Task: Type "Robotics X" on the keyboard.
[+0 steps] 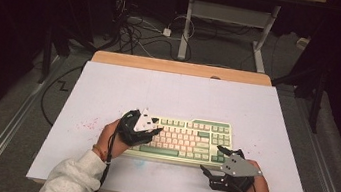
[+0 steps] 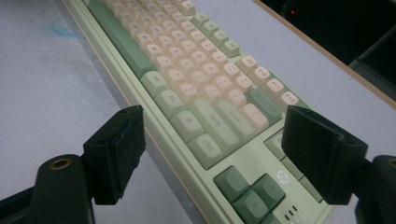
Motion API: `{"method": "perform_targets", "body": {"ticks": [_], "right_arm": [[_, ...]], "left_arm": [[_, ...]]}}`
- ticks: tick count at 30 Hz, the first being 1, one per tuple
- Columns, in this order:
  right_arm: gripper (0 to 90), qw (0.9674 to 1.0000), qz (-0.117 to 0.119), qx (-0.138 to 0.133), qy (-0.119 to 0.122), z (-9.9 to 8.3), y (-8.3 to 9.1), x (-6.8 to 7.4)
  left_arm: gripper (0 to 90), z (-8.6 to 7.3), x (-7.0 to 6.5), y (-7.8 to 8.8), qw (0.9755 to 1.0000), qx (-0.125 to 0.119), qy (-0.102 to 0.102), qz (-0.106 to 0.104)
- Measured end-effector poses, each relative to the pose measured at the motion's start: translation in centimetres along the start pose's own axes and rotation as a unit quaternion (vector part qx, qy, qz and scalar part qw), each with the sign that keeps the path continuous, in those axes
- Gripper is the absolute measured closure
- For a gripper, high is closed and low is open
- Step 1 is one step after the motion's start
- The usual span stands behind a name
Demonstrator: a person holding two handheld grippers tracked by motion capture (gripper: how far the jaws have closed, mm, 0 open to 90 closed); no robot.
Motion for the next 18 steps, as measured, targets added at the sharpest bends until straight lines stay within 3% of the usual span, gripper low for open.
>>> {"method": "perform_targets", "body": {"ticks": [8, 18], "right_arm": [[22.2, 1.0, 0.0, 0.0, 0.0, 0.0, 0.0, 0.0], [22.3, 1.0, -0.001, -0.001, -0.003, 0.0, 0.0, -0.2]], "left_arm": [[30.9, -0.1, -0.3, 0.6, 0.9996, -0.022, -0.007, 0.016], [15.8, -0.6, -1.0, 1.6, 0.9985, -0.036, -0.03, 0.029]]}}
Point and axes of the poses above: each handheld gripper's, and its own axes: y roughly backward along the jaws, z roughly out of its top, x roughly to its left, the point moved 1 cm from there along -y, roughly forward along the jaws, and after that the axes turned 15 degrees about -z, right-handed, at the moved point
